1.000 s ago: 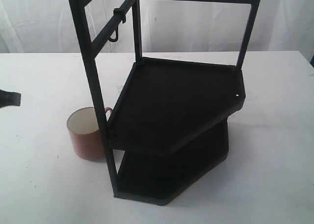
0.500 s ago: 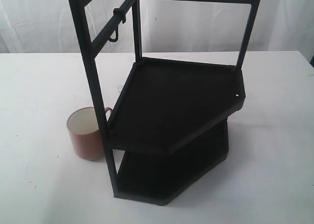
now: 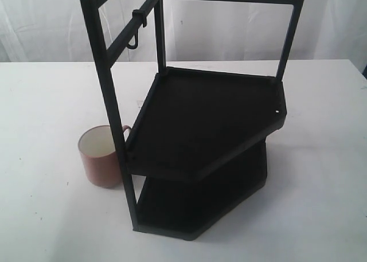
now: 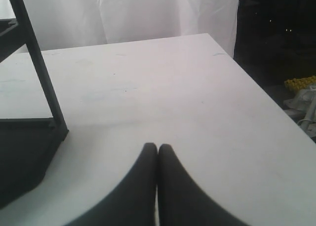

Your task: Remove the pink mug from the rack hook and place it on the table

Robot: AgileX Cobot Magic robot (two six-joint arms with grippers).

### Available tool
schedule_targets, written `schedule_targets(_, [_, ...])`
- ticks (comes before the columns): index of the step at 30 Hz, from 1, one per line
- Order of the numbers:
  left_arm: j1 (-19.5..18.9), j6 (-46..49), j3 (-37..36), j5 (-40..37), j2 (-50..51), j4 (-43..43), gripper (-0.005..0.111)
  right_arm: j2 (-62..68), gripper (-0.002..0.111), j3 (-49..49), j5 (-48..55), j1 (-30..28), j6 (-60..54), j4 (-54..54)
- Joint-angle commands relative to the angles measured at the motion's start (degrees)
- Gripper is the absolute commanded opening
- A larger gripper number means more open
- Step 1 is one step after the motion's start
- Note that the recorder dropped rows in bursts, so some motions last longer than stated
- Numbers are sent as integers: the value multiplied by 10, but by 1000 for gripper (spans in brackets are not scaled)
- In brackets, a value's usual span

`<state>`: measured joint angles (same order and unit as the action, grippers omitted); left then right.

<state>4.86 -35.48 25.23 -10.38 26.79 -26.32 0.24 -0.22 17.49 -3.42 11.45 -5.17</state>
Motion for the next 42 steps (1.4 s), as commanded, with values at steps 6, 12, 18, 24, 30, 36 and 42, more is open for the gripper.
schedule_targets(6, [-107, -5, -5, -12, -167, -4, 0, -2, 0, 2, -5, -6, -3, -4])
schedule_targets(12, [-138, -5, -5, -12, -219, -4, 0, -2, 0, 2, -5, -6, -3, -4])
schedule_targets(18, [-142, -5, -18, 3, -223, -15, 0, -2, 0, 2, -5, -6, -3, -4])
schedule_targets(24, [-145, -5, -129, 128, -268, -12, 0, -2, 0, 2, -5, -6, -3, -3])
schedule_targets(30, [-150, -5, -247, 232, -268, -12, 0, -2, 0, 2, -5, -6, -3, -3])
schedule_targets(36, [-162, -2, -252, 124, -268, -36, 0, -2, 0, 2, -5, -6, -3, -1])
schedule_targets(42, [-164, -2, -252, 51, -268, -36, 0, -2, 0, 2, -5, -6, -3, 0])
